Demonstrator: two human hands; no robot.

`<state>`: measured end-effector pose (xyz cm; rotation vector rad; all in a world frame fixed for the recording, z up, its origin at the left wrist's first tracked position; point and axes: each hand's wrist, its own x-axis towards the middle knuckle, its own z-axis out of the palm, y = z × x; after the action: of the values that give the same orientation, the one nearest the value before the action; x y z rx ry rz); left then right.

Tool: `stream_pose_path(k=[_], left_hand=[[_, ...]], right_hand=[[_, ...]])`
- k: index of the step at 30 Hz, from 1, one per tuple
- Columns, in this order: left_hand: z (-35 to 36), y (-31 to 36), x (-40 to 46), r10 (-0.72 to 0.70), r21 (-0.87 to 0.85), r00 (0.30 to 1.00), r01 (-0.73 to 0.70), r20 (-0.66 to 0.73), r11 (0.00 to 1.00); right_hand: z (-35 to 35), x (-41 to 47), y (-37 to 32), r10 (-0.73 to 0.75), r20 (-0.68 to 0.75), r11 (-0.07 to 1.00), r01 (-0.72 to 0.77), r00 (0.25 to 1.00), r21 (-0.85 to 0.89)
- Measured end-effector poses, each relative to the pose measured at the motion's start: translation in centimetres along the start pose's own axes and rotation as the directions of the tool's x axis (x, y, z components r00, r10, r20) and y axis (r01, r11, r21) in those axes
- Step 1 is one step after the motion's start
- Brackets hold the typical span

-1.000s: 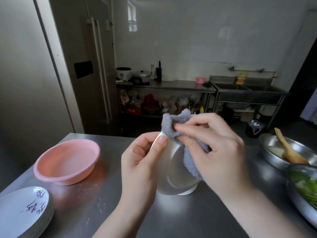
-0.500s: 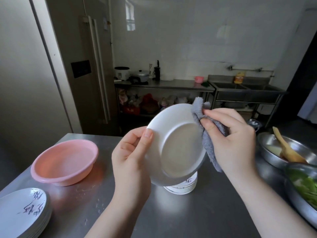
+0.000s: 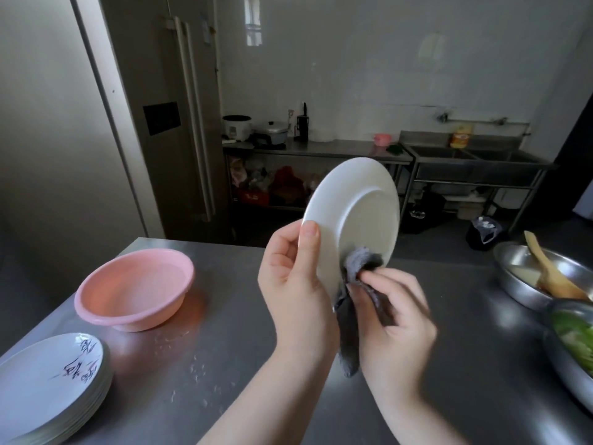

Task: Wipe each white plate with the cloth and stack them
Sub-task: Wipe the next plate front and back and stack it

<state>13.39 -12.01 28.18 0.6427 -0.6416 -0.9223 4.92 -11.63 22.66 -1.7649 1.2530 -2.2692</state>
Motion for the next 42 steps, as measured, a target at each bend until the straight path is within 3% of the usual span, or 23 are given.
stream_pose_path(k=[5,8,11,18,26,32,34,37,42], left_hand=[[0.5,-0.2,-0.8,-0.147,-0.121,0.988,0.151,0.039,0.981],[0.2,0.0,-0.3,-0.161,-0.132,0.987,0.163,0.027,0.978],[0.2,0.4,0.1,-0.152,-0.129,0.988,0.151,-0.003,0.98],[-0.1,1.3,0.6,-0.284,-0.172,0.958,0.287,0.044,0.942],[-0.7,2.0,2.0,-0.299,-0.178,0.954,0.295,0.002,0.939],[-2.2,1.5,2.2,-0.271,-0.127,0.962,0.272,0.025,0.954],[-2.9,1.3,2.1,-0.268,-0.086,0.963,0.269,0.028,0.959],[-3.6,0.9,1.8,-0.239,-0.034,0.968,0.242,0.071,0.97],[-3.6,0.2,0.8,-0.233,0.008,0.969,0.233,0.081,0.973]], right_hand=[[0.3,1.5,-1.4,-0.195,0.11,0.978,0.201,0.975,-0.051],[-0.6,1.9,-0.9,-0.281,0.195,0.948,0.303,0.94,-0.097],[-1.0,1.5,-0.6,-0.284,0.193,0.945,0.308,0.939,-0.108],[-0.2,2.5,-1.4,-0.394,0.25,0.89,0.435,0.884,-0.135],[-2.8,2.5,1.7,-0.336,0.112,0.928,0.349,0.935,-0.132],[-3.6,5.5,2.7,-0.021,-0.053,0.997,0.017,0.998,-0.071],[-3.8,7.5,2.5,0.073,-0.026,0.996,-0.074,0.997,-0.047],[-3.4,9.5,1.4,0.099,0.08,0.993,-0.093,0.992,-0.073],[-1.1,9.3,-1.4,-0.086,0.269,0.971,0.141,0.959,-0.191]])
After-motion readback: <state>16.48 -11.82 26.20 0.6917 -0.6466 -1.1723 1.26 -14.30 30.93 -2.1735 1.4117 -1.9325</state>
